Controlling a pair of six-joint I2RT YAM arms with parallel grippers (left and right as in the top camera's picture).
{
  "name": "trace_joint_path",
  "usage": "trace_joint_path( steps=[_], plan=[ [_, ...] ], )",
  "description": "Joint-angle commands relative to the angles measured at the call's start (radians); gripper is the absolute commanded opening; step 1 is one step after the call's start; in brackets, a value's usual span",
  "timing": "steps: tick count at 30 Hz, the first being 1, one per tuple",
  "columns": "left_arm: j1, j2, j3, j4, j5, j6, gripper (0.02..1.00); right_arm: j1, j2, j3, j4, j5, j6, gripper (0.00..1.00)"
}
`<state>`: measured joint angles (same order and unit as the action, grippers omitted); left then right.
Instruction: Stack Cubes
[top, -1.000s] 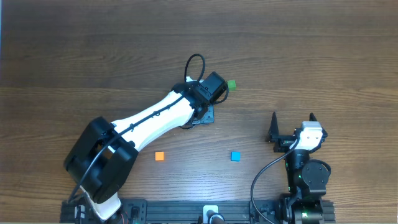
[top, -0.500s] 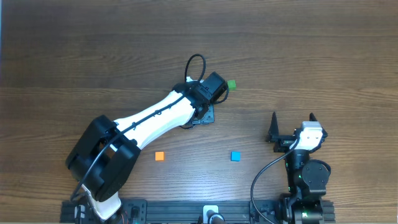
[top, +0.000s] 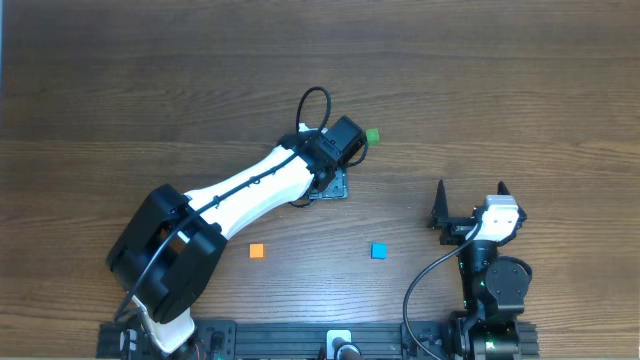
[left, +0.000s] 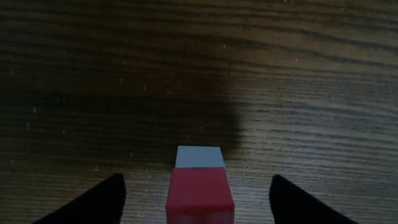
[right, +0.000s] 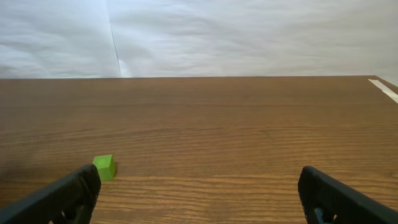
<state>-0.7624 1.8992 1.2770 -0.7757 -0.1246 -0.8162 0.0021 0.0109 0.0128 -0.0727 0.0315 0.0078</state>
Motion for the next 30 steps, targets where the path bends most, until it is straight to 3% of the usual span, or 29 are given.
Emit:
trace_joint_path(
  steps=[1,16,30],
  plan=[
    [0.008,0.002,-0.008,0.002,-0.015,-0.003,0.998,-0.005,-0.006,-0.008,0.002,-0.008,0.006,0.991],
    [-0.009,-0.450,-0.045,-0.235,0.018,0.001,0.998,-0.005,-0.006,-0.008,0.002,-0.008,0.006,0.993],
    [0.053,-0.803,-0.560,-0.182,0.064,-0.046,0.950,-0.005,-0.006,-0.008,0.002,-0.008,0.006,0.993]
  ],
)
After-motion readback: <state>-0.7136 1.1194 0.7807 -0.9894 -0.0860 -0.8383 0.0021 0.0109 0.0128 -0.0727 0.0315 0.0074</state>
